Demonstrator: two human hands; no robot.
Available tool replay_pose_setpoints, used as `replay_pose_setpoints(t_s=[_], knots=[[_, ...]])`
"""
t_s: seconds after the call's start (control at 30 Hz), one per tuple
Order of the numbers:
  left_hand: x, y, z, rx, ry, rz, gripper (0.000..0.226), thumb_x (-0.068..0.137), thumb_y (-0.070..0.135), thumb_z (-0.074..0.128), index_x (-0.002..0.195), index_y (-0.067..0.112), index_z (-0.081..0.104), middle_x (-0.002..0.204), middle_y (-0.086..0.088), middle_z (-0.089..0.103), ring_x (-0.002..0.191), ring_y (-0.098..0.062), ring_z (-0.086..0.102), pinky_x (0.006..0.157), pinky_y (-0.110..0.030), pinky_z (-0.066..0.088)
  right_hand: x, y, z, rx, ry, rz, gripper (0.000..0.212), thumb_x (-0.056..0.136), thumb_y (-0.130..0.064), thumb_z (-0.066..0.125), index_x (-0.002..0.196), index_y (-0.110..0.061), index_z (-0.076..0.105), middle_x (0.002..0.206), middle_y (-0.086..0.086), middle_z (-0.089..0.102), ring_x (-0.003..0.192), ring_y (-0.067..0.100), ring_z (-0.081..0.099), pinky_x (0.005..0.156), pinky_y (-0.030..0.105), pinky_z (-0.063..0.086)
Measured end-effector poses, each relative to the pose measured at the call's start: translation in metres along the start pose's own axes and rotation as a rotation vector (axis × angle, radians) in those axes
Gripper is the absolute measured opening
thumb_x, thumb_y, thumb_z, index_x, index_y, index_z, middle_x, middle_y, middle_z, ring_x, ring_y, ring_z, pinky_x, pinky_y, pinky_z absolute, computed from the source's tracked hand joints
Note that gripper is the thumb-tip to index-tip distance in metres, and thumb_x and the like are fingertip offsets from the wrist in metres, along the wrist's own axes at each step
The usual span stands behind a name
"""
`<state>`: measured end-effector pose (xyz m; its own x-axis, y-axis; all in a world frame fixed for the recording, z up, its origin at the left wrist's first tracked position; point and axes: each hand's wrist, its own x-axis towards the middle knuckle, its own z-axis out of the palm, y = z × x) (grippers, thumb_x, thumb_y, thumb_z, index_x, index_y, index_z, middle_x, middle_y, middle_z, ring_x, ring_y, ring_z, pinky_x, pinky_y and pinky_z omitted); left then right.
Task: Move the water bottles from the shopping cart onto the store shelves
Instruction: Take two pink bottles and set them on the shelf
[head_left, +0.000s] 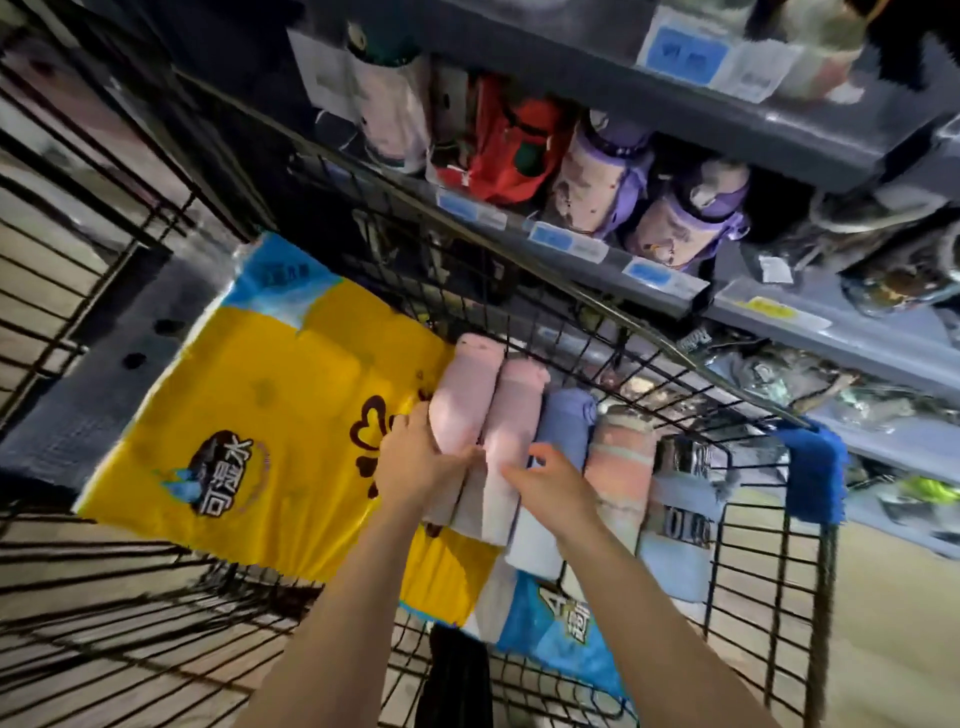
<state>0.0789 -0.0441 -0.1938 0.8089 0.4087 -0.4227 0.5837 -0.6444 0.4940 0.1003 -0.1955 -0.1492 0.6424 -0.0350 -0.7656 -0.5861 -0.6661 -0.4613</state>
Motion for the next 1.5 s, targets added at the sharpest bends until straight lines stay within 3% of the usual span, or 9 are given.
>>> replay_pose_setpoints(t_s=[0.17, 0.5, 0.63, 0.73, 0.87, 1.1, 1.27, 1.43, 1.5], knots=[[-0.005, -0.008, -0.041, -0.472, -0.114, -0.036, 0.036, 0.061, 0.048, 0.077, 0.084, 0.028, 0.058, 0.081, 0.004, 0.066, 0.075, -0.02, 0.061, 0.056, -0.028, 0.045, 0.014, -0.024, 0.011, -0.158, 0.132, -0.017, 0.05, 0.092, -0.036, 0.058, 0.129, -0.004, 0.05, 0.131, 0.017, 0.056, 0.122, 0.033, 0.051, 0.091, 0.032, 0.04], [-0.031, -0.039, -0.094, -0.909, -0.345, -0.108, 0.065, 0.051, 0.047, 0.074, 0.112, 0.027, 0.061, 0.102, -0.001, 0.07, 0.093, -0.024, 0.067, 0.069, -0.033, 0.057, 0.027, -0.043, 0.041, 0.034, 0.198, 0.09, 0.079, 0.078, -0.043, 0.076, 0.129, -0.002, 0.031, 0.129, 0.02, 0.055, 0.119, 0.038, 0.052, 0.086, 0.036, 0.041], [-0.046, -0.022, -0.097, -1.038, -0.446, -0.079, 0.071, 0.047, 0.036, 0.073, 0.114, 0.018, 0.057, 0.095, 0.005, 0.072, 0.085, -0.012, 0.068, 0.064, -0.023, 0.054, 0.005, -0.034, 0.029, 0.091, 0.233, 0.012, 0.049, 0.086, -0.013, 0.063, 0.127, -0.004, 0.038, 0.115, 0.019, 0.058, 0.108, 0.04, 0.056, 0.078, 0.035, 0.041], [-0.063, -0.01, -0.093, -1.134, -0.482, -0.08, 0.075, 0.045, 0.032, 0.072, 0.115, 0.013, 0.058, 0.096, -0.002, 0.072, 0.086, -0.018, 0.068, 0.068, -0.028, 0.055, -0.02, -0.023, 0.015, 0.248, 0.247, -0.067, 0.034, 0.083, -0.012, 0.064, 0.107, -0.016, 0.041, 0.086, -0.004, 0.053, 0.086, 0.025, 0.054, 0.073, 0.031, 0.042], [-0.097, 0.018, -0.083, -1.257, -0.432, -0.08, 0.1, 0.026, 0.042, 0.092, 0.114, 0.008, 0.058, 0.093, -0.008, 0.072, 0.08, -0.02, 0.069, 0.065, -0.03, 0.056, -0.053, -0.001, -0.016, 0.436, 0.237, -0.205, 0.053, 0.071, -0.014, 0.08, 0.109, -0.02, 0.044, 0.092, -0.012, 0.056, 0.083, 0.011, 0.057, 0.067, 0.028, 0.047], [-0.173, 0.071, -0.059, -0.99, -0.093, 0.031, 0.084, 0.039, 0.041, 0.08, 0.117, 0.019, 0.058, 0.102, -0.004, 0.07, 0.088, -0.022, 0.068, 0.063, -0.029, 0.053, -0.111, 0.071, -0.097, 0.591, 0.225, -0.353, 0.074, 0.063, -0.021, 0.087, 0.119, -0.024, 0.038, 0.105, -0.006, 0.057, 0.09, 0.013, 0.06, 0.069, 0.032, 0.051], [-0.261, 0.131, -0.01, -0.767, 0.067, 0.124, 0.069, 0.041, 0.038, 0.082, 0.101, 0.039, 0.051, 0.099, 0.011, 0.063, 0.08, 0.004, 0.063, 0.057, -0.015, 0.048, -0.154, 0.138, -0.17, 0.734, 0.178, -0.453, 0.077, 0.052, -0.033, 0.074, 0.122, -0.02, 0.044, 0.108, -0.003, 0.06, 0.09, 0.008, 0.061, 0.066, 0.026, 0.049], [-0.329, 0.209, 0.055, -0.671, 0.122, 0.202, 0.087, 0.031, 0.058, 0.074, 0.109, 0.03, 0.049, 0.102, 0.006, 0.062, 0.091, -0.018, 0.061, 0.074, -0.04, 0.052, -0.195, 0.226, -0.269, 0.751, 0.26, -0.489, 0.073, 0.049, -0.033, 0.074, 0.115, -0.025, 0.044, 0.106, -0.006, 0.059, 0.089, 0.007, 0.06, 0.065, 0.027, 0.047], [-0.349, 0.244, 0.076, -0.684, 0.098, 0.254, 0.083, 0.031, 0.059, 0.073, 0.107, 0.033, 0.049, 0.103, 0.01, 0.061, 0.091, -0.014, 0.061, 0.073, -0.035, 0.05, -0.209, 0.256, -0.31, 0.784, 0.315, -0.469, 0.07, 0.045, -0.035, 0.075, 0.109, -0.027, 0.047, 0.104, -0.002, 0.06, 0.087, 0.012, 0.062, 0.064, 0.03, 0.047]])
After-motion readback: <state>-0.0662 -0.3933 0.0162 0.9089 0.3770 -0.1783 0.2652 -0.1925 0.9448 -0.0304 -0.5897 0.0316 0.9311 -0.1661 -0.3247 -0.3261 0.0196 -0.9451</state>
